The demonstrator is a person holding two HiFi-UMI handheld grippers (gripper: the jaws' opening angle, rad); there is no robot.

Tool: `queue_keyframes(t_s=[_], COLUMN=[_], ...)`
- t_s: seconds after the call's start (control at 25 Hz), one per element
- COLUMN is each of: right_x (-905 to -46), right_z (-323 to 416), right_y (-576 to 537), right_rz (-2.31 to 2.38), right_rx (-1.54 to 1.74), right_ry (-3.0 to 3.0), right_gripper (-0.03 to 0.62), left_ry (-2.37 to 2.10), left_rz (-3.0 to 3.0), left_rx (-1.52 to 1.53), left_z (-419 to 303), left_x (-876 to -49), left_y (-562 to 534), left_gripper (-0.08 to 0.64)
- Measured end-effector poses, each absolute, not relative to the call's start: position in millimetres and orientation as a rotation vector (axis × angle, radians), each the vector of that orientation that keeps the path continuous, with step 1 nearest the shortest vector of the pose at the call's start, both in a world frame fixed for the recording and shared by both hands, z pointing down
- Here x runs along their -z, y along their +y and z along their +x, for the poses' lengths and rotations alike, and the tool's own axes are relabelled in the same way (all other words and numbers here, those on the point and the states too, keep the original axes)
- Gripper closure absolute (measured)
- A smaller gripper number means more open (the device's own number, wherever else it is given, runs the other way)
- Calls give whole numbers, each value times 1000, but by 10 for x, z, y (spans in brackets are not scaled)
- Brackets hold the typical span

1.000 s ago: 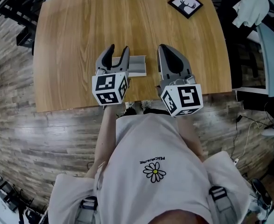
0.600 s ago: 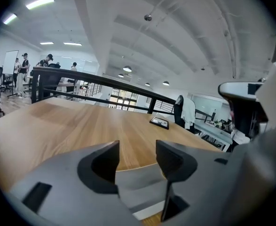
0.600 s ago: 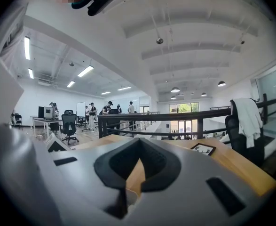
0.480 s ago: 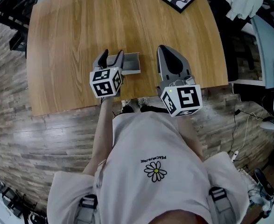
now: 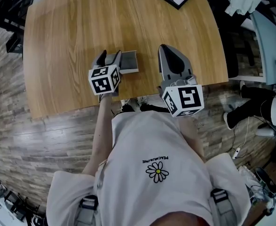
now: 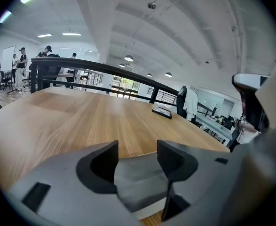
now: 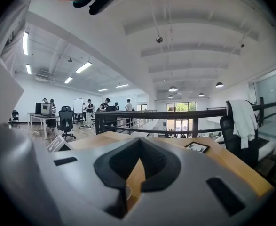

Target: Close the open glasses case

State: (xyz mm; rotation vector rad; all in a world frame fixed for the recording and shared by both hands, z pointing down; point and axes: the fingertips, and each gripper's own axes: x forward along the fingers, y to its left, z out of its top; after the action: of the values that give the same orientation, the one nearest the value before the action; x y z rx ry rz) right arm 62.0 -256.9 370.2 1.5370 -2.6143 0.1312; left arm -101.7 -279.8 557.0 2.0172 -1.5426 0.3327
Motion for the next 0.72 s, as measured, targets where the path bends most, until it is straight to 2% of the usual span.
queue_keyframes(t_s=[0.72], right_x=[-3760], right_z=[197], right_y=[-2542], right_rz=[1329], right_rx=[-157], right_ry=[-2730], right_gripper=[584], left_ry=[-1566], left_rz=[1984], left_rx=[-398], left_z=[-889], left_x=[-5584], left_y=[-2272], left_gripper=[308])
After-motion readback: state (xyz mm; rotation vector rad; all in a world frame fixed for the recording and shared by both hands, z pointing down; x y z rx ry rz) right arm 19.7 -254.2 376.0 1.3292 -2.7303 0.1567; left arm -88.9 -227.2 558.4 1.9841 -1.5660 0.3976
